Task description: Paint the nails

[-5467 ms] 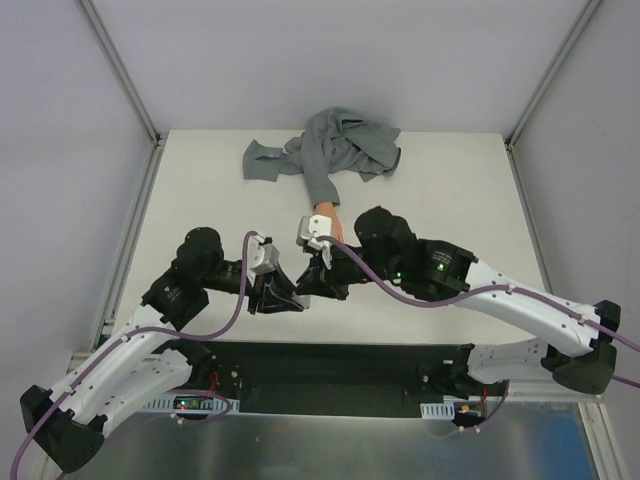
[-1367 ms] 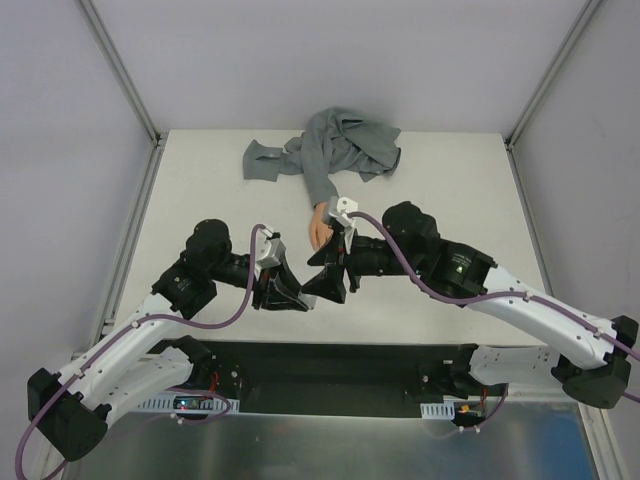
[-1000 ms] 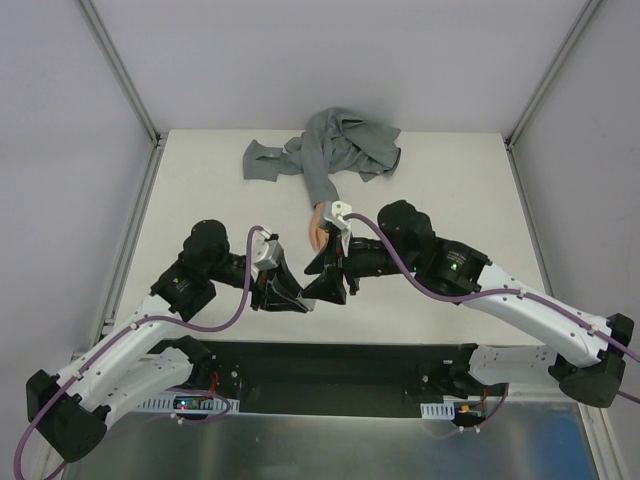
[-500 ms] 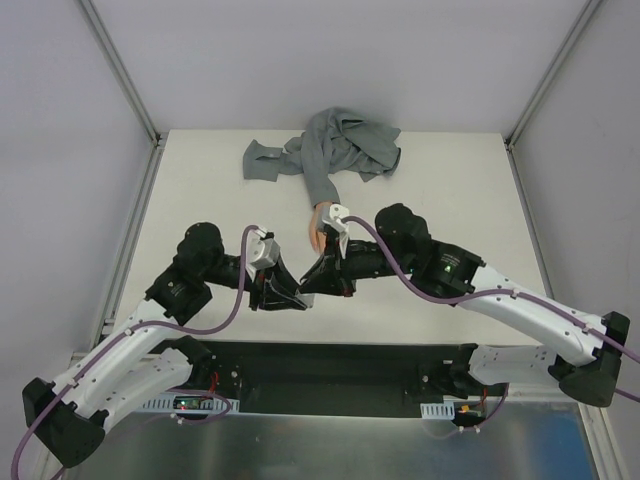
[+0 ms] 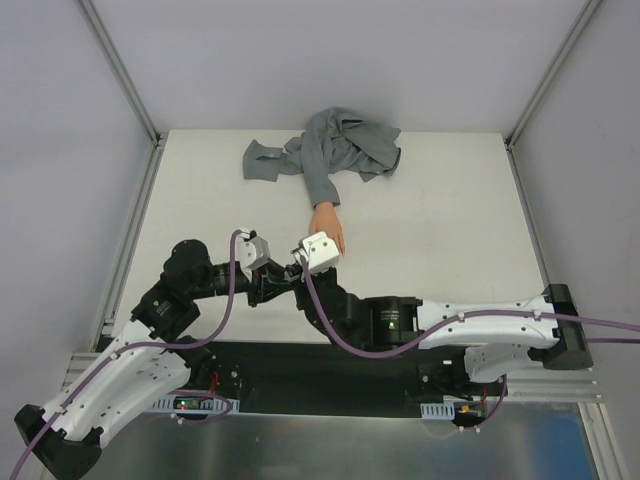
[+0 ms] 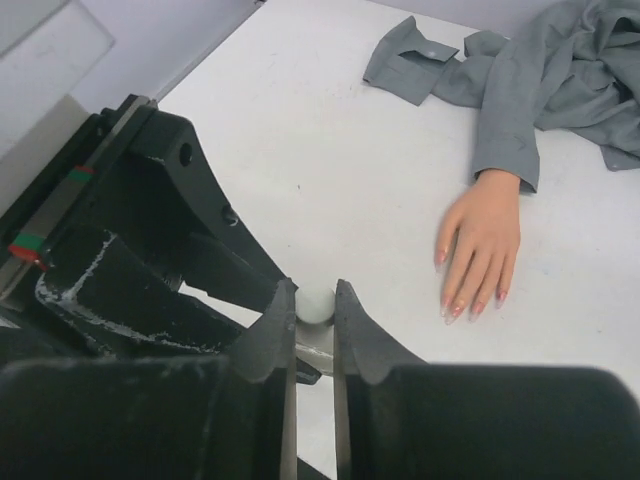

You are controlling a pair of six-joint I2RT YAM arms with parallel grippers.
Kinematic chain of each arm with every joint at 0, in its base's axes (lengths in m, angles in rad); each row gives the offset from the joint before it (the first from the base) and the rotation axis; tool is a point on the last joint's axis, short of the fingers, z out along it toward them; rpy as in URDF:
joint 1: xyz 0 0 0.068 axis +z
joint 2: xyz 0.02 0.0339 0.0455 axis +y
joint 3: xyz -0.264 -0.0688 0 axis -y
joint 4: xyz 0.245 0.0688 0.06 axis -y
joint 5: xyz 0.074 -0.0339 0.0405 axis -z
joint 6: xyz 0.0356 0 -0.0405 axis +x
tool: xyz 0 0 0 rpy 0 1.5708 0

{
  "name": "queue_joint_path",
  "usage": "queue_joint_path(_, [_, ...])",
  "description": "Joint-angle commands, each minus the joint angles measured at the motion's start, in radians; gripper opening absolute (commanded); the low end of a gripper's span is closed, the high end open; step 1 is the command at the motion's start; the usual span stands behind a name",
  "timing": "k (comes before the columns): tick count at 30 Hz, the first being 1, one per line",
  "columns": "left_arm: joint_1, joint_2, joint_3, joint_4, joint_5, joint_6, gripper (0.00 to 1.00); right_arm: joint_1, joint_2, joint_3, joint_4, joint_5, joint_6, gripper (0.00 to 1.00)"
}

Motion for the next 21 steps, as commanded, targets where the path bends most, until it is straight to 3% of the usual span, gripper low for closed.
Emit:
queue_joint_path(1, [0.011, 0.020, 0.024, 0.143, -0.053, 0.018, 0.00, 0.011, 0.004, 0.048, -0.092, 0.017, 0.017, 0.08])
queue_joint_path(2, [0.011, 0.033, 0.029, 0.137, -0.037, 0.024, 0.00, 0.009, -0.003, 0.051, -0.083, -0.028, -0.026, 0.15])
queue_joint_path(3, [0.011, 0.037, 0.035, 0.133, -0.019, 0.027, 0.00, -0.004, -0.008, 0.068, -0.090, -0.075, -0.099, 0.30])
queue_joint_path(4, [0.011, 0.044, 0.038, 0.132, 0.027, 0.027, 0.00, -0.012, -0.013, 0.076, -0.110, -0.193, -0.123, 0.35])
queue_joint_path(5, [0.011, 0.056, 0.041, 0.132, 0.046, 0.026, 0.00, -0.023, -0.028, 0.087, -0.148, -0.259, -0.149, 0.48])
queue_joint_path(9, [0.011, 0.082, 0.054, 0.132, 0.147, 0.018, 0.00, -0.078, -0.081, 0.119, -0.246, -0.474, -0.200, 0.72])
queue_joint_path(10, [0.010, 0.086, 0.055, 0.132, 0.164, 0.018, 0.00, -0.090, -0.100, 0.120, -0.256, -0.585, -0.221, 0.74])
queue_joint_path(14, [0.010, 0.129, 0.070, 0.132, 0.274, 0.009, 0.00, -0.144, -0.196, 0.082, -0.262, -0.764, -0.250, 0.84])
queue_joint_path(21, [0.008, 0.174, 0.080, 0.153, 0.412, -0.019, 0.00, -0.368, -0.316, 0.012, -0.253, -1.094, -0.181, 0.88])
